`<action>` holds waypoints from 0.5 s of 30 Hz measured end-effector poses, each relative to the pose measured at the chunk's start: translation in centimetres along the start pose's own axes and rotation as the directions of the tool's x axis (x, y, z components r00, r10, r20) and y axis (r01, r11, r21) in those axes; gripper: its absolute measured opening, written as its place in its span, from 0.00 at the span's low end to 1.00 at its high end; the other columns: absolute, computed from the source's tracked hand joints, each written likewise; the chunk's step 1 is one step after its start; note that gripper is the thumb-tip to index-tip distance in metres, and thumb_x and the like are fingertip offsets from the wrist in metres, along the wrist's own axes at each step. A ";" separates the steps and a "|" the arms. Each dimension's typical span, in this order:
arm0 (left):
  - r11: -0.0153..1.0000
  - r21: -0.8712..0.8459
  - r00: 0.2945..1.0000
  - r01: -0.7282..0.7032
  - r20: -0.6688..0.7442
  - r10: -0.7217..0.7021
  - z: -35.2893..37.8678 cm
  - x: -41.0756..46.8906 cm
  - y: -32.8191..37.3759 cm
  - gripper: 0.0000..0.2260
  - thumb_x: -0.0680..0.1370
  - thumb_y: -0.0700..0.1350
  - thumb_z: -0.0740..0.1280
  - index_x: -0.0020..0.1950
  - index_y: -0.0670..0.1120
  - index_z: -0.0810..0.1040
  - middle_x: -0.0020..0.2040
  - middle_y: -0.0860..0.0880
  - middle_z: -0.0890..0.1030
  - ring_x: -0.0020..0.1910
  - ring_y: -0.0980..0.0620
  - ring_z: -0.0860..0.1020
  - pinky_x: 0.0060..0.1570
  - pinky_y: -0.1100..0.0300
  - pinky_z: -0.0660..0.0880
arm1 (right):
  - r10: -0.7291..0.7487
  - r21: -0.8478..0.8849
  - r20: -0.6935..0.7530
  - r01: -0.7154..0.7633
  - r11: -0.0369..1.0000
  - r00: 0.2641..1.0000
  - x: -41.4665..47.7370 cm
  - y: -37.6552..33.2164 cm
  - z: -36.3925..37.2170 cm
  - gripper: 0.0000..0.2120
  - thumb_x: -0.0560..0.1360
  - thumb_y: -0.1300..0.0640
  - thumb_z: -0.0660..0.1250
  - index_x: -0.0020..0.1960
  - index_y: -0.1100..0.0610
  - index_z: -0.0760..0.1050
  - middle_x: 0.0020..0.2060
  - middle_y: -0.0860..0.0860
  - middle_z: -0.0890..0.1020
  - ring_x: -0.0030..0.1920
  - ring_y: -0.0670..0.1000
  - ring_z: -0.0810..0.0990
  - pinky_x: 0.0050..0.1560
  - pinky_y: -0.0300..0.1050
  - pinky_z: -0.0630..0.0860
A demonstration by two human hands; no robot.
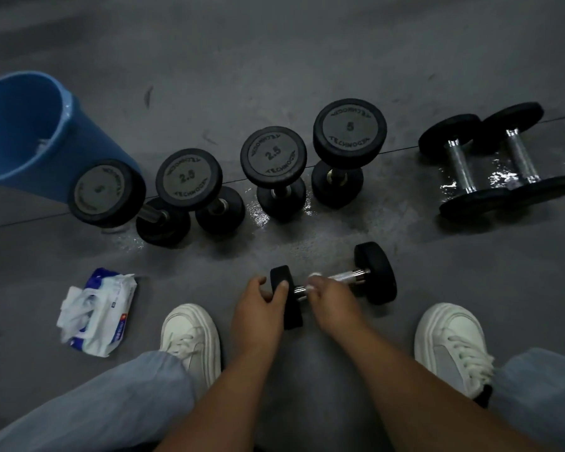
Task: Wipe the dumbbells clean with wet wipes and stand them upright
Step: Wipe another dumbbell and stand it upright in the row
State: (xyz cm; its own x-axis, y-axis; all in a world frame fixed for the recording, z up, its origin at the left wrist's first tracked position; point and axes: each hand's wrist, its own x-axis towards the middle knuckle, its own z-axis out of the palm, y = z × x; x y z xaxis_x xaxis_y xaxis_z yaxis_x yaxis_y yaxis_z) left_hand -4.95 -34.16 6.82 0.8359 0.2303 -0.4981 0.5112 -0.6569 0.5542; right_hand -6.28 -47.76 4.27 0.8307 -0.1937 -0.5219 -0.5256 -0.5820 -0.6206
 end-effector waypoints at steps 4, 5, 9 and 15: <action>1.000 0.025 0.999 0.003 0.036 -0.004 -0.1 -0.2 -0.4 0.22 0.76 0.58 0.69 0.67 0.51 0.73 0.40 0.55 0.79 0.44 0.51 0.80 0.49 0.53 0.76 | 0.233 0.203 -0.209 -0.191 0.960 0.950 -0.6 0.9 -0.2 0.16 0.81 0.58 0.56 0.67 0.54 0.71 0.58 0.58 0.79 0.56 0.57 0.78 0.50 0.43 0.70; 0.999 0.040 0.999 -0.001 0.048 -0.001 -0.1 -0.4 -0.5 0.22 0.77 0.58 0.68 0.68 0.51 0.72 0.40 0.55 0.79 0.45 0.50 0.80 0.50 0.52 0.77 | 0.265 0.183 -0.168 -0.234 0.955 0.949 -1.1 0.8 -0.1 0.17 0.81 0.59 0.55 0.68 0.54 0.69 0.57 0.59 0.79 0.55 0.58 0.78 0.49 0.44 0.71; 0.996 0.087 0.995 -0.028 0.097 0.019 -0.3 -1.1 -0.7 0.21 0.78 0.57 0.67 0.69 0.51 0.71 0.43 0.53 0.80 0.46 0.50 0.80 0.48 0.54 0.76 | 0.081 0.099 0.085 -0.090 0.991 0.993 -2.3 -0.2 -0.3 0.17 0.81 0.59 0.55 0.69 0.54 0.68 0.57 0.57 0.79 0.57 0.59 0.78 0.53 0.45 0.72; 0.997 0.066 0.989 -0.038 0.146 0.028 -0.5 -1.9 -1.5 0.21 0.78 0.57 0.68 0.67 0.51 0.73 0.46 0.51 0.81 0.46 0.51 0.79 0.44 0.57 0.74 | 0.212 0.120 0.164 -0.233 0.965 0.963 -1.6 1.6 -0.3 0.15 0.82 0.53 0.55 0.67 0.51 0.69 0.57 0.57 0.79 0.49 0.53 0.78 0.54 0.45 0.73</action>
State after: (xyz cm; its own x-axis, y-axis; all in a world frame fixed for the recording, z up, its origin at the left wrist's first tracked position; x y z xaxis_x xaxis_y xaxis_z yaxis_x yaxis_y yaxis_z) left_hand -7.18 -33.25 7.25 0.8118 0.1044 -0.5745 0.4648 -0.7110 0.5277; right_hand -8.38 -48.63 4.32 0.6587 -0.1808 -0.7303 -0.7227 -0.4221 -0.5473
